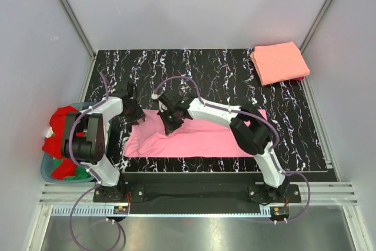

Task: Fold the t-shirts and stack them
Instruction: Fold the tshirt

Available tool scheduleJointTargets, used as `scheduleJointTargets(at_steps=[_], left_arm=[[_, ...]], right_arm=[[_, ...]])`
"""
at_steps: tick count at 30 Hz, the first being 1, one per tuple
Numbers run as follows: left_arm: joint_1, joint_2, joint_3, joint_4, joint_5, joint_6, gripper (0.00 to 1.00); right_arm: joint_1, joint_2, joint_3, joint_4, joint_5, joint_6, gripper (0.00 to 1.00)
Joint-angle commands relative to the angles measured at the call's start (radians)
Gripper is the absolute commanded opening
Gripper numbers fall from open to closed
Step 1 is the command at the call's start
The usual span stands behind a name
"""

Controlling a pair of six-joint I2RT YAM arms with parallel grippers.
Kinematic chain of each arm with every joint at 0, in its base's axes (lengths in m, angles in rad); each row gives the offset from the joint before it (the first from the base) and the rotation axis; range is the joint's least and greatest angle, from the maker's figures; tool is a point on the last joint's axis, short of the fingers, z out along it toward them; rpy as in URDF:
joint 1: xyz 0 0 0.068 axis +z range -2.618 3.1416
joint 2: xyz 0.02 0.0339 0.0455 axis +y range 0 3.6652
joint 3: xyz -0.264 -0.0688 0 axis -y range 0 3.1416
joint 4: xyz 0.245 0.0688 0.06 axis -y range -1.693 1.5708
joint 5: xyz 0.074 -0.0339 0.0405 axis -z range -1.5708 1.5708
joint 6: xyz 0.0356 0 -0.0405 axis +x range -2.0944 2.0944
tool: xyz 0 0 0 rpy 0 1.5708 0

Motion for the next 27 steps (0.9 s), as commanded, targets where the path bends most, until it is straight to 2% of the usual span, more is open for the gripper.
scheduleJointTargets(at_steps=[1, 5, 7, 8, 9, 10, 12, 13, 15, 16, 17, 20, 23, 27], left_arm=[[0.008, 0.065, 0.004, 0.013, -0.048, 0.021, 0.42], [0.008, 0.089, 0.03, -0.002, -0.057, 0.019, 0.41], [0.007, 0.1, 0.051, -0.013, -0.06, 0.021, 0.41], [0.007, 0.114, 0.059, -0.019, -0.061, 0.021, 0.41], [0.008, 0.121, 0.08, -0.024, -0.066, 0.024, 0.4], [0.007, 0.129, 0.093, -0.036, -0.072, 0.029, 0.4], [0.007, 0.147, 0.122, -0.047, -0.08, 0.033, 0.4], [0.007, 0.152, 0.132, -0.058, -0.084, 0.039, 0.4], [0.007, 0.166, 0.169, -0.074, -0.097, 0.047, 0.4], [0.007, 0.169, 0.183, -0.093, -0.109, 0.053, 0.4], [0.007, 0.17, 0.195, -0.102, -0.115, 0.059, 0.4], [0.004, 0.158, 0.243, -0.15, -0.149, 0.076, 0.44], [-0.016, 0.086, 0.261, -0.193, -0.195, 0.088, 0.54], [-0.067, -0.076, 0.193, -0.223, -0.223, 0.073, 0.68]], right_arm=[[0.012, -0.128, -0.082, 0.063, -0.026, -0.049, 0.0], [0.034, -0.188, -0.197, 0.09, -0.02, -0.05, 0.05], [0.04, -0.188, -0.215, 0.074, -0.009, -0.047, 0.11], [0.043, -0.191, -0.235, 0.07, 0.011, -0.046, 0.16], [0.046, -0.192, -0.244, 0.066, 0.014, -0.04, 0.3], [0.049, -0.194, -0.255, 0.06, 0.016, -0.036, 0.36], [0.052, -0.217, -0.289, 0.057, 0.011, -0.035, 0.41], [0.055, -0.227, -0.3, 0.052, 0.019, -0.032, 0.5], [0.054, -0.273, -0.321, 0.043, 0.035, -0.024, 0.59], [0.054, -0.293, -0.326, 0.037, 0.048, -0.021, 0.69], [0.054, -0.339, -0.332, 0.034, 0.071, -0.02, 0.73], [0.055, -0.425, -0.329, 0.029, 0.11, -0.013, 0.86], [0.049, -0.473, -0.305, 0.017, 0.175, -0.009, 0.96], [-0.032, -0.462, -0.294, -0.019, 0.238, 0.014, 0.97]])
